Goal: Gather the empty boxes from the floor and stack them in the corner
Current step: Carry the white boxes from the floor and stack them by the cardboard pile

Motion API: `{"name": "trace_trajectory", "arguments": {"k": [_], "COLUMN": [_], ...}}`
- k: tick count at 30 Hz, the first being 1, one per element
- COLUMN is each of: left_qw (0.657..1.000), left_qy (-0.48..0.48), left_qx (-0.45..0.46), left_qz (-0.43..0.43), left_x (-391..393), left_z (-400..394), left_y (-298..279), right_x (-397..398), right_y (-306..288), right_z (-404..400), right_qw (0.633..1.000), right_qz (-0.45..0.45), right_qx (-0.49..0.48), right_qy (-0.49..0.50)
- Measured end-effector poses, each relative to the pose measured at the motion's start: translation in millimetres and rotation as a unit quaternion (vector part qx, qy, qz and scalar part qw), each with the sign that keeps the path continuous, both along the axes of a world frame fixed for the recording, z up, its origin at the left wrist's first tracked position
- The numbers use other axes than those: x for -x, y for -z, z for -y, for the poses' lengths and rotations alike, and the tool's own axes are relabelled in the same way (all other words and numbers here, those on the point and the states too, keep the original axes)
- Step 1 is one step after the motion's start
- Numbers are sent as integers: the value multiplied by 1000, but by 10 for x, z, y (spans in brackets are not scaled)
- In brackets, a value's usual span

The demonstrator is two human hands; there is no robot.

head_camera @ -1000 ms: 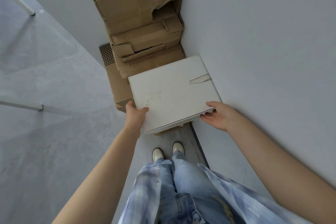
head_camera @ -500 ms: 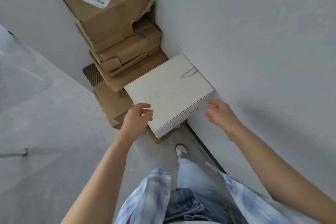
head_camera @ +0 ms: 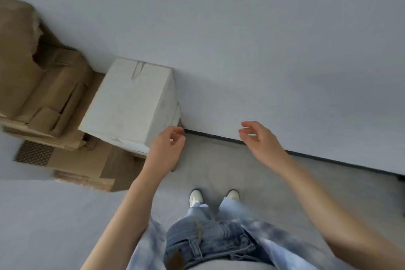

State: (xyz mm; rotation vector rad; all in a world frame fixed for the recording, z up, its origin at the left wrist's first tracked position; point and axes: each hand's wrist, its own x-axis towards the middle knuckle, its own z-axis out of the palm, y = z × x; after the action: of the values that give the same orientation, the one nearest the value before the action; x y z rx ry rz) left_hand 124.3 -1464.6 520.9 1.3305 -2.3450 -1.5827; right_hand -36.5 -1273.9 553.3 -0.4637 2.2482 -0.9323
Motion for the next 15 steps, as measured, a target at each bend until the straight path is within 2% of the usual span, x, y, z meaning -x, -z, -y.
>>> {"name": "trace_trajectory", "arguments": {"k": [3,9,15], "left_qw": [998,970,930], "left_qy": [54,240,365], "left_qx": [14,21,4], "left_qz": [-15,-23,-36], "left_x": [231,992,1456], "left_z": [-220,-1235,-2848], "left_y": [-9,-83,-169], "right_x": [-63,-294,-625], "right_y": [7,4,89], "right_z": [-494,-1990,-3520], "right_qw": [998,967,923], "right_qz": [-7,-5,4], "right_qx": [10,21,25], "right_qy": [61,252,385]}}
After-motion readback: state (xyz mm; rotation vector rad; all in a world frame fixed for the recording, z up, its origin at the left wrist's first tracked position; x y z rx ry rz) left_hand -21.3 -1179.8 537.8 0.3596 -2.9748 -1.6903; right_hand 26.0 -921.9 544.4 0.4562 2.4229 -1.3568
